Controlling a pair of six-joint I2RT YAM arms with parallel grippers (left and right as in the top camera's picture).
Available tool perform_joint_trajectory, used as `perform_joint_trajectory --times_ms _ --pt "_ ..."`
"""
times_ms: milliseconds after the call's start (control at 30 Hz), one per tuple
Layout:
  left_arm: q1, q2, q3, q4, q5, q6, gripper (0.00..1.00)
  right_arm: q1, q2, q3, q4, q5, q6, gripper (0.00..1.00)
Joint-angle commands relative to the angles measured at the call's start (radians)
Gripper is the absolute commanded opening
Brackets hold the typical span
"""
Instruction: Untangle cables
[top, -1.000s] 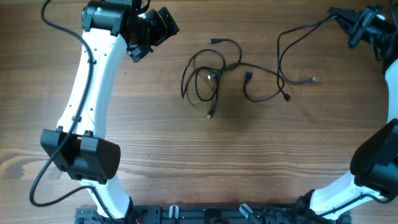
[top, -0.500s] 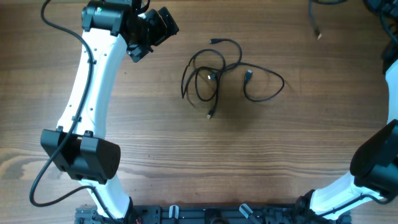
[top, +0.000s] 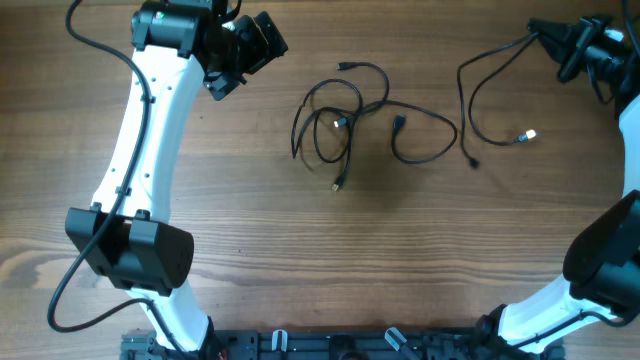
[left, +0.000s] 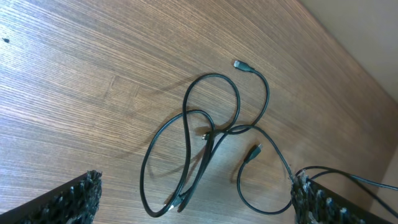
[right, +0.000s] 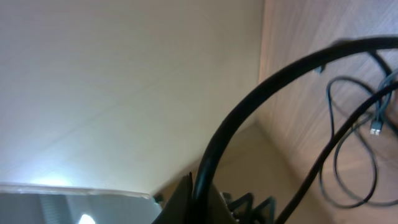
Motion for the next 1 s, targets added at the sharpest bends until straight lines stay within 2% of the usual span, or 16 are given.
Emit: perform_joint_trajectory --times_ms 0,33,100,167,233,267,367,500,633,733,800,867,900,967 --pt "-0.005 -0.001 0.004 0.003 -0.006 0.015 1.00 0.002 -0.003 0.010 0.225 -0.110 -0.195 0.04" --pt "-0.005 -0.001 0.004 0.003 -0.006 0.015 1.00 0.002 -0.005 0.010 0.338 -0.172 -0.212 0.04" --pt "-0.005 -0.001 0.004 0.006 -0.006 0.015 1.00 0.004 -0.005 0.010 0.668 -0.293 -0.174 0.05" --pt "-0.005 -0.001 0.004 0.014 -0.006 0.015 1.00 0.003 -0.005 0.010 1.049 -0.354 -0.011 0.05" --pt "-0.005 -0.001 0.004 0.015 -0.006 0.015 1.00 -0.013 -0.005 0.019 1.334 -0.378 0.169 0.05" --pt "-0.005 -0.001 0.004 0.014 -0.006 0.015 1.00 -0.021 -0.005 0.033 1.385 -0.392 0.215 0.05" --pt "-0.005 -0.001 0.004 0.014 -0.005 0.014 1.00 -0.050 -0.005 0.154 1.298 -0.481 0.209 0.05" --pt "-0.005 -0.001 0.004 0.014 -0.005 0.012 1.00 -0.069 -0.005 0.270 1.250 -0.473 0.254 0.05" --pt "-0.005 -0.001 0.004 0.011 -0.005 0.012 1.00 -0.111 -0.005 0.458 1.145 -0.479 0.228 0.05" --pt "-0.005 -0.001 0.004 0.011 -0.005 0.012 1.00 -0.163 -0.005 0.482 1.133 -0.481 0.223 0.05" --pt "-0.005 -0.001 0.004 0.010 -0.005 0.012 1.00 -0.190 0.004 0.481 1.071 -0.472 0.155 0.05" --pt "-0.005 -0.001 0.004 0.010 -0.005 0.012 1.00 -0.241 0.030 0.481 0.790 -0.353 -0.027 0.05" --pt "-0.005 -0.001 0.004 0.011 -0.005 0.012 1.00 -0.271 0.047 0.481 0.565 -0.246 -0.168 0.05" --pt "-0.005 -0.001 0.004 0.010 -0.005 0.012 1.00 -0.298 0.061 0.482 0.327 -0.128 -0.345 0.05"
